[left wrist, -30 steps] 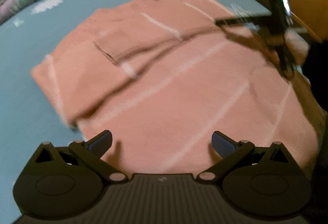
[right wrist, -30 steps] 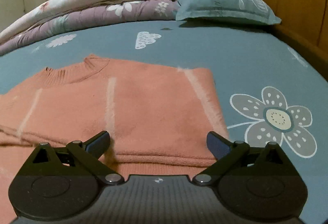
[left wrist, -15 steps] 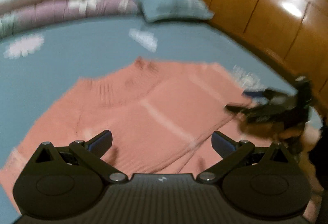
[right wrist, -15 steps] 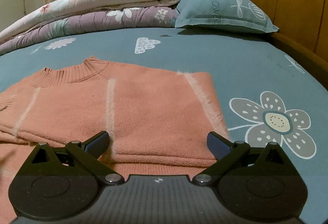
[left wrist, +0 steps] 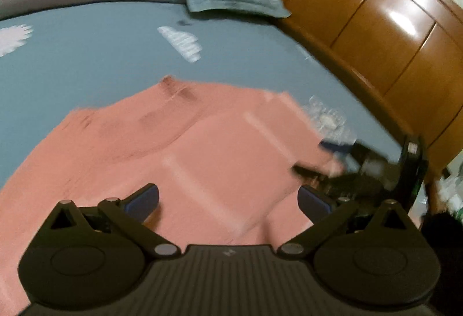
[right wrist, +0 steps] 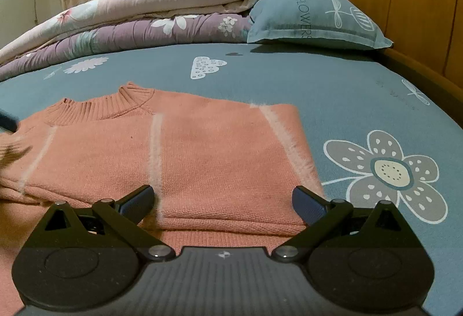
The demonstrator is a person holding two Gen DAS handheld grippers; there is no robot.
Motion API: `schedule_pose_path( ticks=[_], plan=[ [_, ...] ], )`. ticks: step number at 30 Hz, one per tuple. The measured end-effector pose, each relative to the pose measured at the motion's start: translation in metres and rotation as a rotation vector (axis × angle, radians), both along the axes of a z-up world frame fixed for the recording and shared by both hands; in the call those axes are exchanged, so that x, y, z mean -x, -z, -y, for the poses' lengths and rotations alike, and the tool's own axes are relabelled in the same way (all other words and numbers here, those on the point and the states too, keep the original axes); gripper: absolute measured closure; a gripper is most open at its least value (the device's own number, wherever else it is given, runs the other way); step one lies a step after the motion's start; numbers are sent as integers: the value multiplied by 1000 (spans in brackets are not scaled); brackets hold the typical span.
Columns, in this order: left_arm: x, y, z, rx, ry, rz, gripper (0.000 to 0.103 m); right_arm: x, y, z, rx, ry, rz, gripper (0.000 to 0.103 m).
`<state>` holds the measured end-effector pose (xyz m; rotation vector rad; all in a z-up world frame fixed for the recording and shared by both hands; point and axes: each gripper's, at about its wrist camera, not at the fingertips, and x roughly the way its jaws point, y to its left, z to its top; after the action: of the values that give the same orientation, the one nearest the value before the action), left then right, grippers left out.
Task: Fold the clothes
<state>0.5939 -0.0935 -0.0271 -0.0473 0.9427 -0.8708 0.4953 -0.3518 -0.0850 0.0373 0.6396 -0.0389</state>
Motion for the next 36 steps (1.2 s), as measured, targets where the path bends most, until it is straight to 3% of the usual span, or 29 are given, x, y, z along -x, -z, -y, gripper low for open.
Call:
schedule_pose_path(
  ticks=[4, 7, 11, 14, 17, 20, 25, 28, 33, 36],
  plan=[
    [-12, 28, 20, -28, -45, -100, 3, -2, -5, -1, 4, -3, -31, 0],
    [-4, 28, 7, -7, -91, -96, 3, -6, -19, -1, -22, -11, -74, 0],
    [10, 11, -19, -8, -155, -42, 2, -24, -41, 4, -27, -39, -17, 0],
    [13, 21, -39, -32, -241, -76, 2, -57, -41, 10, -24, -23, -47, 0],
    [17, 37, -49, -49, -294, -103, 2, -88, -13, 23, -92, -3, -168, 0],
    [20, 30, -47, -74, -291, -87, 3, -84, -13, 23, -76, 9, -163, 0],
    [50, 0, -52, -104, -249, -6, 2, -33, -40, 9, -42, -15, -203, 0],
    [81, -3, -54, -156, -207, 24, 2, 9, -49, -3, -35, -41, -245, 0],
    [137, -1, -57, -247, -131, 58, 2, 77, -42, -33, -36, -38, -338, 0],
    [166, 15, -63, -284, -107, 21, 2, 104, -28, -50, -37, -22, -406, 0]
  ],
)
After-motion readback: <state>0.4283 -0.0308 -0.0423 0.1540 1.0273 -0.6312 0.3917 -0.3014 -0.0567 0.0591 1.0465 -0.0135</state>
